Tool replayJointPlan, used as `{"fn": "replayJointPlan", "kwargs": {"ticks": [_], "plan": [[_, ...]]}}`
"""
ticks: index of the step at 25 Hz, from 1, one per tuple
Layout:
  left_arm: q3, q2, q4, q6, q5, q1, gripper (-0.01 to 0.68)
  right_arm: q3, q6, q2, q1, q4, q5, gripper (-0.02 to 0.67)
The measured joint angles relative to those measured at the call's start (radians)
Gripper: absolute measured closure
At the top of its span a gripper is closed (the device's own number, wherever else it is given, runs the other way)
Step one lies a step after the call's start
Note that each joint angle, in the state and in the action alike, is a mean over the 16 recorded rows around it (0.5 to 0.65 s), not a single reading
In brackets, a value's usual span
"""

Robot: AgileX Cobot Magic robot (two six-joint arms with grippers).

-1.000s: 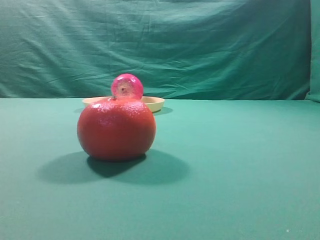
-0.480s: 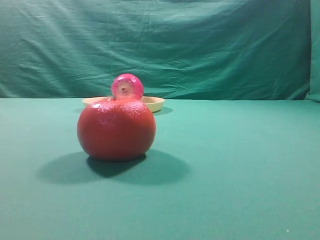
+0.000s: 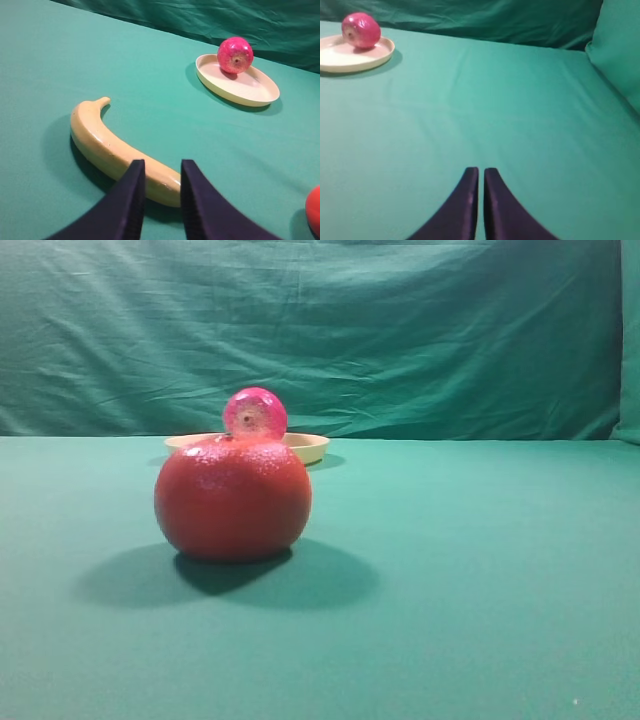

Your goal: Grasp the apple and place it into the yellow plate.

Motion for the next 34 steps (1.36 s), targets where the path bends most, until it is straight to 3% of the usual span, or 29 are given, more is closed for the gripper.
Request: {"fn": "replayJointPlan", "kwargs": {"ticks": [34], "plan": [[0.0,0.0,0.0,0.0,0.0,0.0,0.516,0.002,0.0,0.0,0.0,-0.004,0.004,0.649]]}}
